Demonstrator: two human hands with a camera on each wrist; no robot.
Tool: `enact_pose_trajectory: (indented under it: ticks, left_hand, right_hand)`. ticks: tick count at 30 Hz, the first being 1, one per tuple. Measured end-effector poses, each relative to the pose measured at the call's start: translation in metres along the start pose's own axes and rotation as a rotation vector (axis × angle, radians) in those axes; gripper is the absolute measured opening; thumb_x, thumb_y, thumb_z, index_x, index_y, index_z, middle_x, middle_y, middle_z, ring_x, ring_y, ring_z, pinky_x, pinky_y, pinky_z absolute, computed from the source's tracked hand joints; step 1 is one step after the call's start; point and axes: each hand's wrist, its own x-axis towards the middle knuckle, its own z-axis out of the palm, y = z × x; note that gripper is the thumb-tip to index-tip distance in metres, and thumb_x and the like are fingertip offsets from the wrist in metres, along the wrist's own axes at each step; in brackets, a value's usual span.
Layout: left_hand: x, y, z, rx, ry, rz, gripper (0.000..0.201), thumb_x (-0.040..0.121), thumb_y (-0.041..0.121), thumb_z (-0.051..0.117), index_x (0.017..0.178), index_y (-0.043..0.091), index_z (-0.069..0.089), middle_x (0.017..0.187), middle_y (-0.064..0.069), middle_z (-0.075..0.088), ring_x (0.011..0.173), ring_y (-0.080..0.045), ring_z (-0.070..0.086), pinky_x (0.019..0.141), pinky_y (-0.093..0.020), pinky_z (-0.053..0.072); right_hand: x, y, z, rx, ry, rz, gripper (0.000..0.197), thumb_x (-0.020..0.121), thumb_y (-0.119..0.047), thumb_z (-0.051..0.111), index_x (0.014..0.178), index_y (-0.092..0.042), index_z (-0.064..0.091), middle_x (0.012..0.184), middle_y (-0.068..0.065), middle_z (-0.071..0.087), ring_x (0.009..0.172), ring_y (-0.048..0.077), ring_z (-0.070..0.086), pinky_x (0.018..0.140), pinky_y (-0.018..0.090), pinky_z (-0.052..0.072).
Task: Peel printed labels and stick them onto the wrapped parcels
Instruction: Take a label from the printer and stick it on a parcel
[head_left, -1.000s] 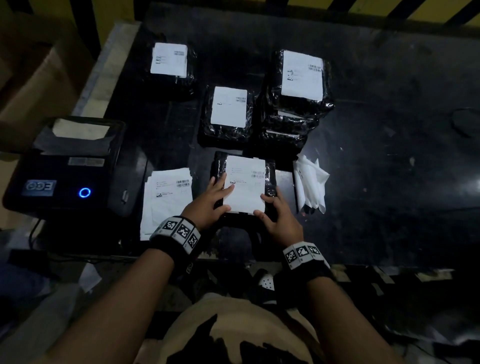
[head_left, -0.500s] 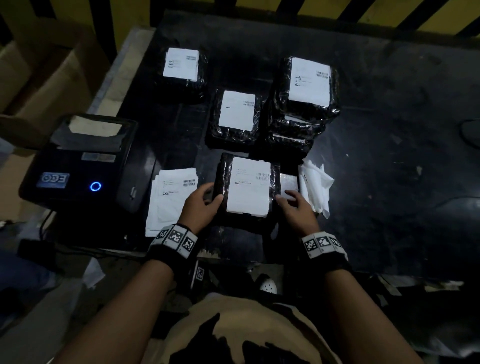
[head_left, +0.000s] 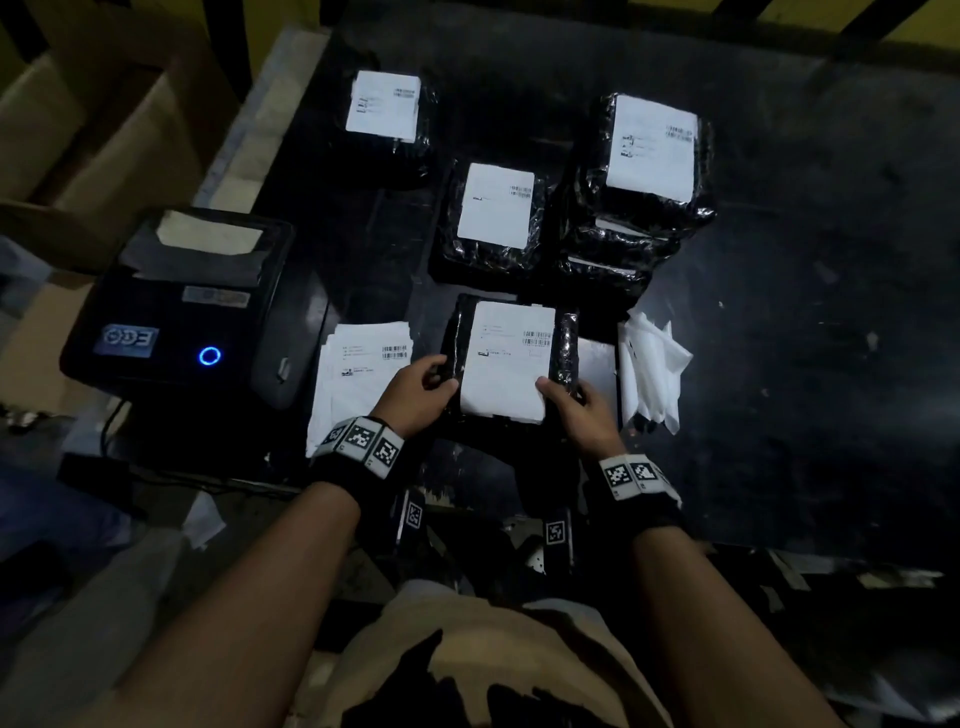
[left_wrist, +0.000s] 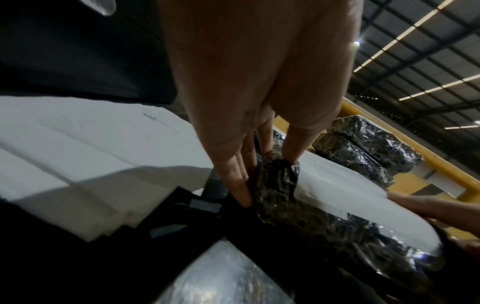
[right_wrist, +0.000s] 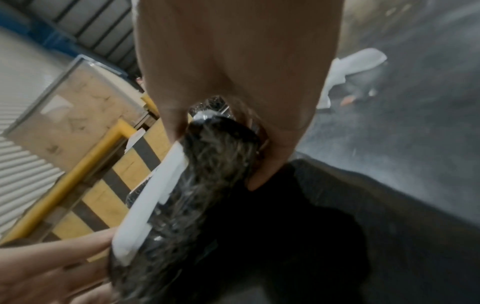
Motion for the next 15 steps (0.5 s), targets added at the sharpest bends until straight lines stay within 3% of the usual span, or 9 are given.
enact_pose_trajectory:
  ticks: [4, 7, 10, 13, 15]
  left_hand:
    - [0.002, -0.002, -0.005, -0.006, -0.030, 0.015, 0.044, 0.091, 0.013, 0.060, 0.134, 0.009, 0.052, 0.128, -0.008, 0.059, 0.119, -0.018, 0.054, 0.096, -0.022, 0.039]
    - [0.001, -0.006, -0.014, -0.014, -0.072, 0.030, 0.042, 0.091, 0.014, 0.059, 0.133, 0.010, 0.053, 0.125, -0.007, 0.061, 0.117, -0.016, 0.055, 0.097, -0.024, 0.041]
    - [-0.006, -0.012, -0.026, -0.069, -0.087, 0.040, 0.039, 0.090, 0.017, 0.061, 0.129, 0.013, 0.056, 0.118, -0.004, 0.062, 0.111, -0.014, 0.056, 0.098, -0.032, 0.046]
    - [-0.017, -0.026, -0.044, -0.135, -0.122, 0.064, 0.036, 0.091, 0.021, 0.062, 0.126, 0.021, 0.057, 0.111, -0.007, 0.064, 0.099, -0.016, 0.062, 0.091, -0.037, 0.053]
    - [-0.029, -0.041, -0.059, -0.183, -0.167, 0.068, 0.025, 0.092, 0.019, 0.061, 0.116, 0.026, 0.060, 0.107, -0.009, 0.066, 0.089, -0.016, 0.064, 0.079, -0.036, 0.057]
  right_hand:
    - [-0.009, 0.002, 0.007, 0.074, 0.033, -0.018, 0.064, 0.060, -0.055, 0.075, 0.109, -0.015, 0.067, 0.104, 0.005, 0.072, 0.098, 0.024, 0.068, 0.093, 0.045, 0.054]
    - [-0.016, -0.001, 0.012, 0.117, 0.067, -0.056, 0.042, 0.078, -0.034, 0.075, 0.110, -0.008, 0.067, 0.101, 0.006, 0.072, 0.097, 0.024, 0.068, 0.091, 0.041, 0.054]
    - [-0.025, -0.003, 0.019, 0.150, 0.085, -0.083, 0.034, 0.082, -0.026, 0.074, 0.109, -0.005, 0.068, 0.097, 0.004, 0.072, 0.094, 0.024, 0.067, 0.087, 0.038, 0.054]
    - [-0.031, -0.005, 0.026, 0.191, 0.074, -0.116, 0.031, 0.081, -0.026, 0.075, 0.109, -0.014, 0.066, 0.100, 0.006, 0.073, 0.096, 0.025, 0.069, 0.090, 0.044, 0.055]
    - [-0.034, -0.009, 0.029, 0.247, 0.070, -0.124, 0.031, 0.081, -0.025, 0.075, 0.109, -0.027, 0.061, 0.101, 0.006, 0.072, 0.096, 0.027, 0.069, 0.087, 0.046, 0.056]
